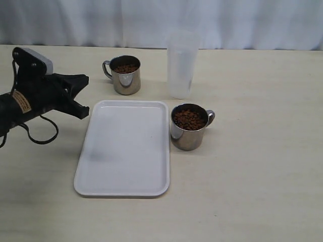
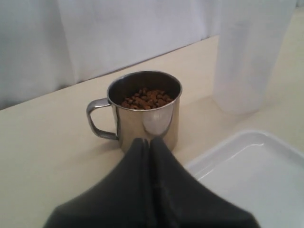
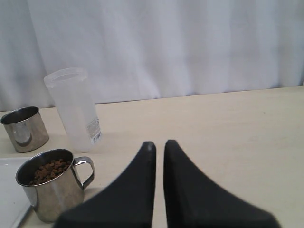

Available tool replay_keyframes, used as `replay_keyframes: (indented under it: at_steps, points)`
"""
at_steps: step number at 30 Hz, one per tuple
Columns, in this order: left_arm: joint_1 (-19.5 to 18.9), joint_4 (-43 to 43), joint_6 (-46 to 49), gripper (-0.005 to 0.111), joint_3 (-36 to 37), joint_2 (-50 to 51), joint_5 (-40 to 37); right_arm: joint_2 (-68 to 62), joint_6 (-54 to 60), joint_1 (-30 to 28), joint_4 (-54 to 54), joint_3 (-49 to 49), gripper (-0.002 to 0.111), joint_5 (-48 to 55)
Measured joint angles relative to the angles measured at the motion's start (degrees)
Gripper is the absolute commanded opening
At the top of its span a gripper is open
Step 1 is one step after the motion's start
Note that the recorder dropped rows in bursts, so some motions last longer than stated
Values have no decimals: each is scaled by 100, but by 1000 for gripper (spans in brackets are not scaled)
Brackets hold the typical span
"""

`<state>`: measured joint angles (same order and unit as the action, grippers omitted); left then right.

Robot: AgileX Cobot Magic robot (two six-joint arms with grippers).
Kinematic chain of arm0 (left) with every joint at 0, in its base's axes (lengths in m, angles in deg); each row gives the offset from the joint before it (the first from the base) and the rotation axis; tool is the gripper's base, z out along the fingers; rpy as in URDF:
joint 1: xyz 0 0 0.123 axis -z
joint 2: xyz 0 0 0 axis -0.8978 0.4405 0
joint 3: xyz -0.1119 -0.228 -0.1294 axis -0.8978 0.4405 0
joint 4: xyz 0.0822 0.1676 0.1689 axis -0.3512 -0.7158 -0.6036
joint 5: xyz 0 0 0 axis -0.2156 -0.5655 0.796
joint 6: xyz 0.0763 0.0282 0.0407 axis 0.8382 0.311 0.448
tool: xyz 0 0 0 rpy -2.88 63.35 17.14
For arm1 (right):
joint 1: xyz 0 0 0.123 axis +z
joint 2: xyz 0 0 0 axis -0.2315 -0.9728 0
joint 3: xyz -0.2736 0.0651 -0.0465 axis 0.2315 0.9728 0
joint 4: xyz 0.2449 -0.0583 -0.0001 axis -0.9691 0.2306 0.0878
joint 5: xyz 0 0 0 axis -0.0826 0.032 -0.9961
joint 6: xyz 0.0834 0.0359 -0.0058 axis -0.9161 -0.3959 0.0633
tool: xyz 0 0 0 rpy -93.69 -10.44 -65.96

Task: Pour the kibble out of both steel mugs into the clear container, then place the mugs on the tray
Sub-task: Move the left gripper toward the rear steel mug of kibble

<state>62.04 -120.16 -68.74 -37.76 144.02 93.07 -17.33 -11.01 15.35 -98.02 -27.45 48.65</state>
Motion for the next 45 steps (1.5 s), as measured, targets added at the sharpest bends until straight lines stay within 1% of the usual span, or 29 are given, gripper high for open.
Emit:
replay_keyframes:
  at_steps: [2, 6, 8, 9, 11, 14, 16, 17, 24, 30, 37, 42, 45]
  points:
    - [-49, -322, -11, 0, -287, 388, 11, 0, 0, 0, 0, 0, 5, 0]
    - [-61, -430, -323, 1, -770, 896, 11, 0, 0, 0, 0, 0, 5, 0]
    - [-61, -306, -522, 9, -804, 926, 0, 0, 0, 0, 0, 0, 5, 0]
    - [-61, -240, -551, 19, -804, 926, -9, 0, 0, 0, 0, 0, 5, 0]
    - [66, 19, -593, 33, -804, 947, -119, 0, 0, 0, 0, 0, 5, 0]
    - [275, 102, -593, 48, -845, 970, -192, 0, 0, 0, 0, 0, 5, 0]
    - [414, 407, -593, 60, -921, 981, -219, 0, 0, 0, 0, 0, 5, 0]
    - [467, 589, -593, 63, -945, 1006, -228, 0, 0, 0, 0, 0, 5, 0]
    - [660, 776, -473, 64, -1003, 1274, -94, 0, 0, 0, 0, 0, 5, 0]
    - [658, 1139, -473, 64, -1012, 1403, 167, 0, 0, 0, 0, 0, 5, 0]
    - [672, 1245, -469, 64, -1034, 1673, 694, 0, 0, 0, 0, 0, 5, 0]
    - [750, 1096, -469, 64, -1348, 1797, 671, 0, 0, 0, 0, 0, 5, 0]
    - [872, 1087, -469, 64, -1565, 1807, 265, 0, 0, 0, 0, 0, 5, 0]
